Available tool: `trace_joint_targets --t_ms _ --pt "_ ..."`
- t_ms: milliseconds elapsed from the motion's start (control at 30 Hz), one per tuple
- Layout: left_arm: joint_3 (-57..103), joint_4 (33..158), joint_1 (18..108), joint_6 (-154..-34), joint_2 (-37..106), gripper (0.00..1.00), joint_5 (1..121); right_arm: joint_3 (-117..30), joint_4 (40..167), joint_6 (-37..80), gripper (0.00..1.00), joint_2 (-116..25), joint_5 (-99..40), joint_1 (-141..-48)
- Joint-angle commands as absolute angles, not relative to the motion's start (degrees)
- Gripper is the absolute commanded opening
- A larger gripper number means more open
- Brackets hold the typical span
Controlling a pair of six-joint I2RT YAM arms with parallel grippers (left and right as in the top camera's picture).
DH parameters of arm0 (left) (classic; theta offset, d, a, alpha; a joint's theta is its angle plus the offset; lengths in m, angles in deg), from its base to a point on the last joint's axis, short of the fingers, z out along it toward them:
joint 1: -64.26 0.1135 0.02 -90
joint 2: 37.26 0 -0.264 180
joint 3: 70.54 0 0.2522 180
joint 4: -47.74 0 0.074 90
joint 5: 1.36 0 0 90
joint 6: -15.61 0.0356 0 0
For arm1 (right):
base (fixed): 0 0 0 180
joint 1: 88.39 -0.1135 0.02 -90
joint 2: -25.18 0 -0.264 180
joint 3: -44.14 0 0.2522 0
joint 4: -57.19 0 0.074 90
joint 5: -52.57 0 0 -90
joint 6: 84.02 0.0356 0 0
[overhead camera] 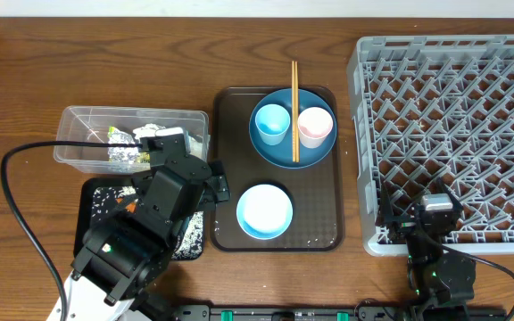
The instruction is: Sort waste into correct bins and load items into the dishwasher rack
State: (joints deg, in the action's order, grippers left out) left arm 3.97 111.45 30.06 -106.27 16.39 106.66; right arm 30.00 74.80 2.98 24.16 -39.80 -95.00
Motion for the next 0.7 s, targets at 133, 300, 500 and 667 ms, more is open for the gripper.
trace_joint_targets --t_ms 133,300,500,667 --pt "4.41 111.65 30.32 -105.99 16.61 0.98 107.77 30.07 75.02 2.69 0.99 24.25 -40.19 -94.67" --pt "4.41 111.65 30.32 -105.99 16.61 0.98 107.77 30.07 75.02 2.69 0.99 24.25 -40.19 -94.67" --pt "4.41 111.65 30.32 -105.99 16.61 0.98 107.77 30.07 74.98 3.07 0.99 24.25 -39.69 -94.67" --pt "4.41 111.65 30.32 -105.99 16.61 0.98 107.77 29.02 75.9 15.39 0.99 24.25 -37.76 -94.69"
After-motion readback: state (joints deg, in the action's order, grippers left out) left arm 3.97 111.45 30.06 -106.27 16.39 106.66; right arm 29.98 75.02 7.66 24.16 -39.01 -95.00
